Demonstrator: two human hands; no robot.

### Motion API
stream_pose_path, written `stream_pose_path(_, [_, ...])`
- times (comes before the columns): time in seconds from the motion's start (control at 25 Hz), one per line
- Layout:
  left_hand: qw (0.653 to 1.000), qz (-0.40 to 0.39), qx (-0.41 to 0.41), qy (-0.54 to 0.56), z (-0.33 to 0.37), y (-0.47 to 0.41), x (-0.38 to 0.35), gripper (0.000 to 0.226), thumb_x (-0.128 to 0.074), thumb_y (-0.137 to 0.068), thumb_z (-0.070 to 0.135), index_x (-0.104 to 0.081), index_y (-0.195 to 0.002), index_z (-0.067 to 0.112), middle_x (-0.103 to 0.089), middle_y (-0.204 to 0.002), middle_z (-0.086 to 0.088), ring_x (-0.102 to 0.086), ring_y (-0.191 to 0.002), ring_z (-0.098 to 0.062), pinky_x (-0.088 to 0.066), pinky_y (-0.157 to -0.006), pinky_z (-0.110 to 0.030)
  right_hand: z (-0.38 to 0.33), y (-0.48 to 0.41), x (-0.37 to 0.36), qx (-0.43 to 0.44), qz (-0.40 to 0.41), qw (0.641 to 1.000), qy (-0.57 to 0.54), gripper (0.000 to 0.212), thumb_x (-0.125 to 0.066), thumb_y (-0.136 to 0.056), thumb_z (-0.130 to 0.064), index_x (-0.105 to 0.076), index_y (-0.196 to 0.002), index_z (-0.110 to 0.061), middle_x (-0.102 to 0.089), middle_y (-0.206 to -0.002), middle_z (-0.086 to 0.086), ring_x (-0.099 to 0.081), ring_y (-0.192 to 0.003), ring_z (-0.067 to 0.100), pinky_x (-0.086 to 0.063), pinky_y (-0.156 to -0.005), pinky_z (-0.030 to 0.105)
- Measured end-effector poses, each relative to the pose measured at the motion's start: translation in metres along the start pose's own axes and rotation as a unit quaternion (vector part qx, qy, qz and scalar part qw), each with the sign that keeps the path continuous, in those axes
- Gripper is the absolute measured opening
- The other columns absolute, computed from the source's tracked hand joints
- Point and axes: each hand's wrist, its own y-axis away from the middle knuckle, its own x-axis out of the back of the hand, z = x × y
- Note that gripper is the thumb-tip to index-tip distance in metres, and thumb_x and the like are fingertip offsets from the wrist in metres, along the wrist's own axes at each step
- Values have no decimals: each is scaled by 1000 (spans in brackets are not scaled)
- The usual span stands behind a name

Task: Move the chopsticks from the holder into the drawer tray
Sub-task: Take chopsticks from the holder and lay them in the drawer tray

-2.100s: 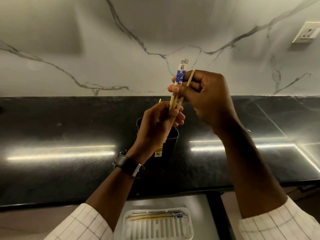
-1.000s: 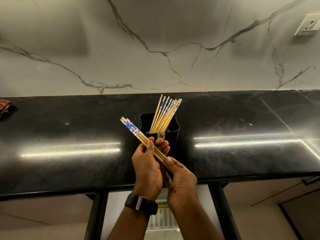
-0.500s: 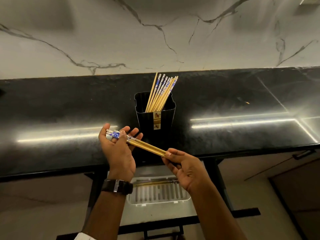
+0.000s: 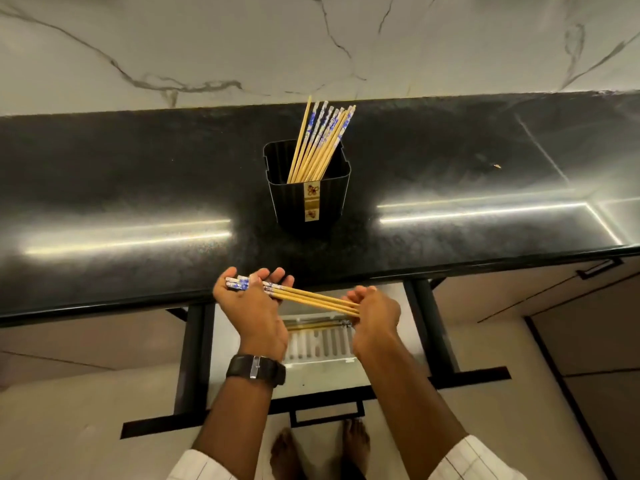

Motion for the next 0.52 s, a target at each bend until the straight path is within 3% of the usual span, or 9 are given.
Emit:
stream_pose_path(0.12, [1000,13,22,-11,-15,6,9,45,-43,-105,-3,-43,-132,33,-61,-109,-18,-76,-82,-30,-65,-71,-48,16,-4,6,17,-7,990,142,22,-57,-103,-11,-75,-97,-1,-71,-92,14,-67,-79,23,-58,-67,30])
stream_pose_path(0.2, [999,30,28,-16,-15,3,16,46,-41,-105,-4,-42,-133,32,-60,-108,-18,-74,-81,-30,-64,-69,-46,22,-7,15,57,-28,960,272,21,-62,-101,-20,-75,-92,-7,-72,-93,14,-67,-78,21,-59,-68,31])
stream_pose_path(0.28, [999,18,23,-33,-12,1,20,45,-41,-106,-4,-44,-132,33,-61,-104,-17,-75,-77,-27,-64,-67,-44,26,-12,23,212,-43,870,442,20,-63,-101,-28,-76,-99,-13,-73,-98,10,-68,-85,20,-62,-79,38])
stream_pose_path(0.36, [996,-53,12,-73,-8,3,18,43,-42,-106,-3,-47,-131,32,-64,-96,-14,-76,-73,-25,-65,-70,-44,24,-5,18,343,-140,775,512,18,-63,-101,-27,-76,-109,-17,-74,-104,3,-70,-93,17,-61,-86,36])
stream_pose_path(0.44, [977,-151,-21,-151,-3,8,15,39,-43,-108,0,-48,-134,28,-66,-90,-12,-77,-78,-26,-65,-76,-40,14,7,2,331,-273,709,560,11,-64,-99,-23,-75,-99,-21,-74,-94,1,-71,-86,17,-61,-83,33])
stream_pose_path(0.52, [942,-231,-81,-231,4,12,10,37,-45,-107,0,-49,-134,26,-68,-89,-11,-78,-86,-24,-64,-81,-32,1,15,-10,288,-343,687,572,11,-69,-96,-18,-68,-87,-25,-74,-86,3,-74,-81,22,-62,-80,34])
